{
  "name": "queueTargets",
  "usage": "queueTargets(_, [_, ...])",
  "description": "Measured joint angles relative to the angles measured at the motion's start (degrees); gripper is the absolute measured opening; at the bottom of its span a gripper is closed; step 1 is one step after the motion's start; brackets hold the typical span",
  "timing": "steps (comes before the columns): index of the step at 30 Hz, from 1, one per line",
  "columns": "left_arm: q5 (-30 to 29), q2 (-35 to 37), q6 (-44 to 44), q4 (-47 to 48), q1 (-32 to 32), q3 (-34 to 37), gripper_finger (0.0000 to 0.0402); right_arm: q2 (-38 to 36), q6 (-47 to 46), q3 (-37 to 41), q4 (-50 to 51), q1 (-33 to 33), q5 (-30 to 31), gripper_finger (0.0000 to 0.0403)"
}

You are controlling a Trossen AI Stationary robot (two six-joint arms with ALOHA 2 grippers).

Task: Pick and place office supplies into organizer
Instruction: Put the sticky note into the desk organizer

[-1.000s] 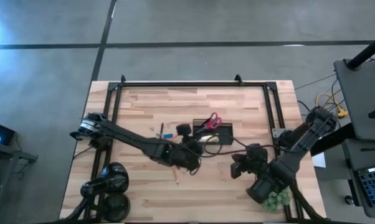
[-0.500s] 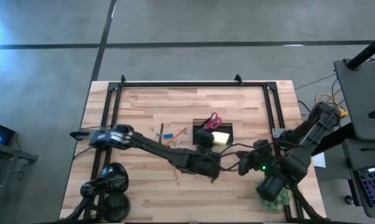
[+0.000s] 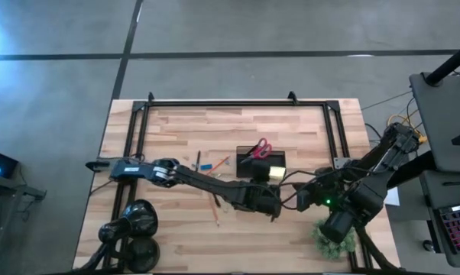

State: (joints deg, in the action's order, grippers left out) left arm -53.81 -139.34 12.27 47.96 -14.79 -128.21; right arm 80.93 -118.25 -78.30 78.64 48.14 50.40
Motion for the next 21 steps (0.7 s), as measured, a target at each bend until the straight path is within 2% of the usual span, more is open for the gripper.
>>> queueTargets(8, [-1.3,-0.3,-1.4,-1.0,3.2,0.6,0.0028,0.1,-1.7,0.0,-1.1,0.0,-2.7,0.0059])
queueTargets(12, [3.6,-0.3,-1.4,-1.0,4.7,0.9,0.0028,0.1,-1.6,0.0,-1.4,0.0,-2.9,0.0059])
queueTargets(21, [8.2,-0.3,-1.3,-5.8,5.9,2.2,0.0028,0.1,-1.2,0.0,-1.4,0.0,-3.0,0.0059])
